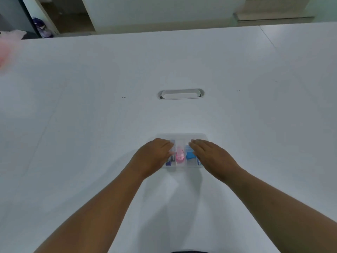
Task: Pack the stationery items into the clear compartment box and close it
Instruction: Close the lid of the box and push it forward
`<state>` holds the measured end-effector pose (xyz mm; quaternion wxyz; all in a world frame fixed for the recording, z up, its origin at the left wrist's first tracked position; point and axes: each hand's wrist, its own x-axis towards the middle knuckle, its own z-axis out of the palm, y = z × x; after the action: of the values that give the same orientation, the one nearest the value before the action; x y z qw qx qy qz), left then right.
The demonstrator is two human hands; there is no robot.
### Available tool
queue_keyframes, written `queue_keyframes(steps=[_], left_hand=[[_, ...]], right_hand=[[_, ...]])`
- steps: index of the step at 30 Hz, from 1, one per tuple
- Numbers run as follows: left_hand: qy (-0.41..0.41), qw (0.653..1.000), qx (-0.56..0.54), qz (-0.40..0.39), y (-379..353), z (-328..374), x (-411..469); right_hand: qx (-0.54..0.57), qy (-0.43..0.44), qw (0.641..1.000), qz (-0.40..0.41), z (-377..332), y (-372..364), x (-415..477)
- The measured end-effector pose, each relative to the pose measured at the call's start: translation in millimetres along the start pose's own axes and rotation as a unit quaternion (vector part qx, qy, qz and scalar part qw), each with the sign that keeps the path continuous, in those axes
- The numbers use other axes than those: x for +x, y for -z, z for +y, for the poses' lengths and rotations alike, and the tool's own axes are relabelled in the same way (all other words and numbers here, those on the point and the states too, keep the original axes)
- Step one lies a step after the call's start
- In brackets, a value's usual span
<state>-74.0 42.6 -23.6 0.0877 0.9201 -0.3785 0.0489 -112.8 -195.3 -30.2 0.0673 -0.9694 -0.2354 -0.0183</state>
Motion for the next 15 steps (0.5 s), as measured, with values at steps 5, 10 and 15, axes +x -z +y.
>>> queue_keyframes(steps=[5,10,15], left_hand=[[0.013,1.000,-0.012,-0.010,-29,6,-20],[0.037,0.999,-0.031,-0.019,-40,9,-24],[0.069,0.997,-0.039,-0.014,-51,2,-6]], right_hand=[[0.005,-0.007,1.000,-0.016,-6,-30,-18],[0.036,-0.034,0.998,-0.038,-7,-45,-23],[0.047,-0.056,0.997,-0.035,5,-53,-7]])
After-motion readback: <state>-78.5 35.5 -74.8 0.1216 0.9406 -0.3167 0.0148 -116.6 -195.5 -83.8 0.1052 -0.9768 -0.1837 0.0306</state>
